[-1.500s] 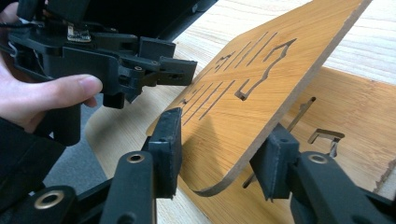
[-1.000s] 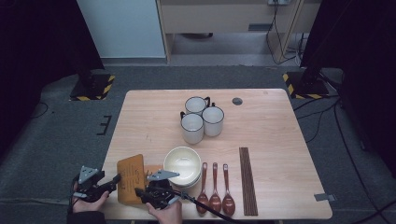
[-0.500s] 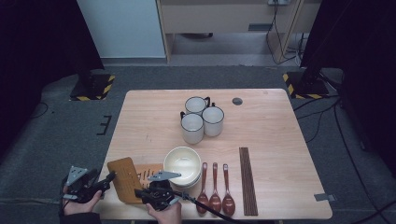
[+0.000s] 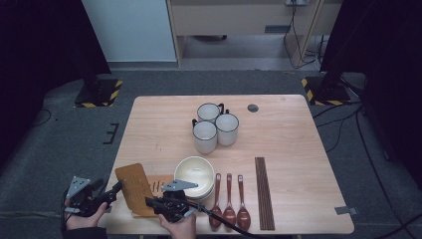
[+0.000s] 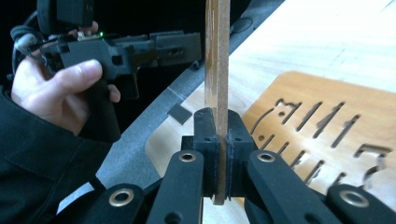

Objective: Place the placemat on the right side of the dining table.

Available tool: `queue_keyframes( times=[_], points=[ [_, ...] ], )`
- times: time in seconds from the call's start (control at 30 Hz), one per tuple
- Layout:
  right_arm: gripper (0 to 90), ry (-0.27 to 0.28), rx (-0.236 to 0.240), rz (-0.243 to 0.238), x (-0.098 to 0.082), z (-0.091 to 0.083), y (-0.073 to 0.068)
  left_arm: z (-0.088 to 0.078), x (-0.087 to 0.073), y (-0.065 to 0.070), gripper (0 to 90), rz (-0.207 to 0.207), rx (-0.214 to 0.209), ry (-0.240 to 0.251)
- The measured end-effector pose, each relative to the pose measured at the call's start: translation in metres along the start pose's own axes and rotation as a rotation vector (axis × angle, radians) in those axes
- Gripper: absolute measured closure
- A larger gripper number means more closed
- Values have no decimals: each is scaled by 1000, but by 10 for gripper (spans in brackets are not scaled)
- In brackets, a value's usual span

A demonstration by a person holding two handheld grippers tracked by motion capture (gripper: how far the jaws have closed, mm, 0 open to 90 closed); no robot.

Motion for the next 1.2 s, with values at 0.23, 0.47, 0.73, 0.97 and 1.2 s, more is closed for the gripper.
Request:
queue_keyframes(
  times=[0.23, 0.47, 0.73, 0.97, 1.2],
  points=[
    [869, 53, -8, -19, 15, -17, -2, 1, 0, -1, 216, -6, 6, -8],
    [869, 102, -8, -34, 32, -37, -3, 6, -2, -1, 216, -7, 14, -18],
    [869, 155, -1, -58, 52, -61, -4, 16, 0, 4, 216, 9, 21, -38],
    [869, 197, -4, -64, 68, -81, -3, 30, 6, 14, 216, 32, 20, -49],
    [869, 237, 2, -62, 84, -100, 0, 40, 15, 21, 208, 48, 26, -39]
  ],
)
Point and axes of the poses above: each handheld gripper's, and its own axes: z roughly forward along the jaws, x roughly out of its top, y roughly to its right, the point moved 3 cm from there along z, roughly forward along the jaws, and after that the axes turned 11 degrees about x, right-handed, at the moved point
